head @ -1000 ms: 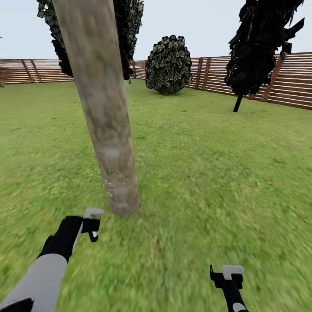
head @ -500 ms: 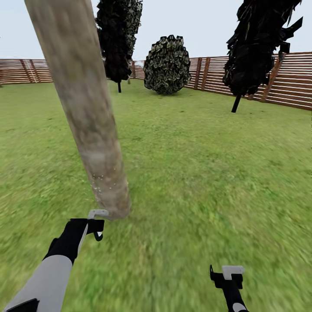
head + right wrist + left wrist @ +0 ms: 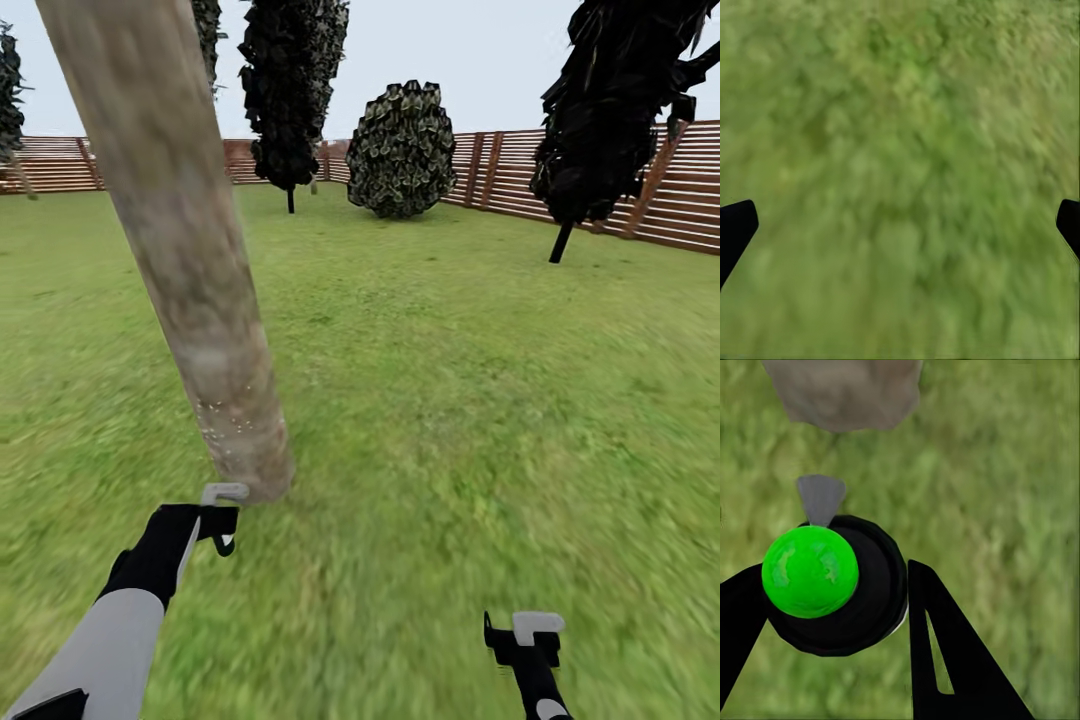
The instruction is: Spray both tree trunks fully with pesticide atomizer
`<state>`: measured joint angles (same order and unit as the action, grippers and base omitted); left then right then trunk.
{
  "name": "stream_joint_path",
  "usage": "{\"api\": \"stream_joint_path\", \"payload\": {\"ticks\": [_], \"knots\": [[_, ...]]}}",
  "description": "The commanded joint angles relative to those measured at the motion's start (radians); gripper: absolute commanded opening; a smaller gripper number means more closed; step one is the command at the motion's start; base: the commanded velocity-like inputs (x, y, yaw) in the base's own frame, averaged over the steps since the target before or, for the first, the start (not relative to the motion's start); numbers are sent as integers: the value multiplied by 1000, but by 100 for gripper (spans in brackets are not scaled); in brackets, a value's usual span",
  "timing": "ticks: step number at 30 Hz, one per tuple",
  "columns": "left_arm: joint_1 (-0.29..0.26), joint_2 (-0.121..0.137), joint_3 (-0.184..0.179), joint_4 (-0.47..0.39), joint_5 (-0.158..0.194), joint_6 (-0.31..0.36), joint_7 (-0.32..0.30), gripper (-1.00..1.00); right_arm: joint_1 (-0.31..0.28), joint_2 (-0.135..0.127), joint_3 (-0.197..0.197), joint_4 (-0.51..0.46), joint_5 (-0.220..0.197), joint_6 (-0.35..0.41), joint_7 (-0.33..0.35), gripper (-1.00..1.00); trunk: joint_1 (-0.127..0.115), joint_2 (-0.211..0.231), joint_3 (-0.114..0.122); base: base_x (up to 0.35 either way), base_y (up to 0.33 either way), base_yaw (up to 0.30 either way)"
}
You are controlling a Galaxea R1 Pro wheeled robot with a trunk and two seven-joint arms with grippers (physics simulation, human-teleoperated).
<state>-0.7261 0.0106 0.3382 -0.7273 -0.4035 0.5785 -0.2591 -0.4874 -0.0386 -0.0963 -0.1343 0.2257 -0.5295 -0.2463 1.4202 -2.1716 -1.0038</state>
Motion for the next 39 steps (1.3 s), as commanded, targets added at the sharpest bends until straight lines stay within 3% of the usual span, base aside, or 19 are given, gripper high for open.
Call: {"api": "stream_joint_path", "payload": {"ticks": [1,7,17,20,22,30,37,39], "knots": [[-1,-1,4,-1,-11,3,-9,-100,0,0,-8,1,11,-3,-2,100,0,0,-1,169,-246,273],[0,-3,4,-1,-8,3,-9,-100,0,0,-8,1,11,-3,-2,100,0,0,-1,139,-251,272],[1,6,9,-2,-11,3,-9,-100,0,0,-8,1,11,-3,-2,100,0,0,-1,9,-276,20],[15,71,41,-2,-10,7,-9,-100,0,0,-8,1,11,-3,-2,100,0,0,-1,0,-277,183],[17,79,54,-2,-10,6,-9,-100,0,0,-8,1,11,-3,-2,100,0,0,-1,29,-277,261],[19,72,61,0,-12,4,-9,-100,0,0,-8,1,11,-3,-2,100,0,0,-1,171,-240,262],[19,83,60,2,-17,4,-9,-100,0,0,-8,1,11,-3,-2,100,0,0,-1,243,-178,28],[20,70,54,15,-18,2,-9,-100,0,0,-8,1,11,-3,-2,100,0,0,-1,242,-179,0]]}}
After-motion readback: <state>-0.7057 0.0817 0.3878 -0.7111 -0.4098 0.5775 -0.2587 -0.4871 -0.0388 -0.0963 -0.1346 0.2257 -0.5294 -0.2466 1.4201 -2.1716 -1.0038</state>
